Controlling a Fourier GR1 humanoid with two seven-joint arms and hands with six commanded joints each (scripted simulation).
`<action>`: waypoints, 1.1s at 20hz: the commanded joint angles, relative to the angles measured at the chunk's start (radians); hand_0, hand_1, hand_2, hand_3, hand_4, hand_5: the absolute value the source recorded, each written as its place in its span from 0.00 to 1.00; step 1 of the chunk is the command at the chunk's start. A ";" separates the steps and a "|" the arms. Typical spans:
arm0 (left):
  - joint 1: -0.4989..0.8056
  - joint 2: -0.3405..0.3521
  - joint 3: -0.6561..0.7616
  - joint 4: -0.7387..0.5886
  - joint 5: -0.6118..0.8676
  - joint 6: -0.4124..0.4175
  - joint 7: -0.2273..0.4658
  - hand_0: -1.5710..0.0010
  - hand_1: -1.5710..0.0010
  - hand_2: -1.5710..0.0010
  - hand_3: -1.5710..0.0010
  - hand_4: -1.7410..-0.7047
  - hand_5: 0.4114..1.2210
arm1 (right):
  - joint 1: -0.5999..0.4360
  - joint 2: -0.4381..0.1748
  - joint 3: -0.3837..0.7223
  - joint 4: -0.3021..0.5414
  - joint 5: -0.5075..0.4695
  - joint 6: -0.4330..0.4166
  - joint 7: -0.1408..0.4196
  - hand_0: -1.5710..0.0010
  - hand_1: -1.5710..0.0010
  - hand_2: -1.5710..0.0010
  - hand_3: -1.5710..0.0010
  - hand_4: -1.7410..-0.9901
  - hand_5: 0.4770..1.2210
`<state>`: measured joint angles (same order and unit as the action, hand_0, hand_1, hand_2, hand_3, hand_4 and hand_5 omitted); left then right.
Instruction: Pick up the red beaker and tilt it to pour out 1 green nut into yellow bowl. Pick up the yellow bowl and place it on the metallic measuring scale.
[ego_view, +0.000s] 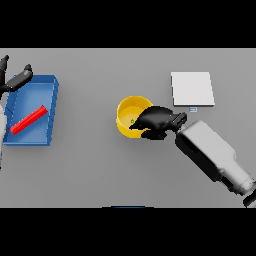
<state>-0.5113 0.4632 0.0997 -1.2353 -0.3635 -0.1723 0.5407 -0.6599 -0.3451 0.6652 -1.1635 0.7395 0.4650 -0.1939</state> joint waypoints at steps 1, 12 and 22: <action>-0.001 0.001 -0.002 0.001 -0.004 0.001 -0.001 1.00 1.00 1.00 1.00 0.92 0.39 | -0.001 -0.011 -0.007 -0.020 -0.008 0.009 0.008 0.07 0.08 0.08 0.23 0.07 0.97; 0.012 0.024 0.016 -0.010 0.012 -0.008 -0.038 1.00 1.00 1.00 1.00 0.91 0.40 | -0.044 -0.108 -0.073 -0.137 -0.101 0.106 0.081 0.01 0.01 0.01 0.14 0.02 1.00; -0.005 0.030 0.025 -0.004 0.020 -0.018 -0.013 1.00 1.00 1.00 1.00 0.90 0.42 | -0.106 -0.213 -0.143 -0.047 -0.101 0.037 0.101 0.02 0.01 0.00 0.10 0.02 1.00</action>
<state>-0.5169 0.4936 0.1244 -1.2393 -0.3431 -0.1904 0.5265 -0.7659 -0.5585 0.5223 -1.2099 0.6380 0.5016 -0.0890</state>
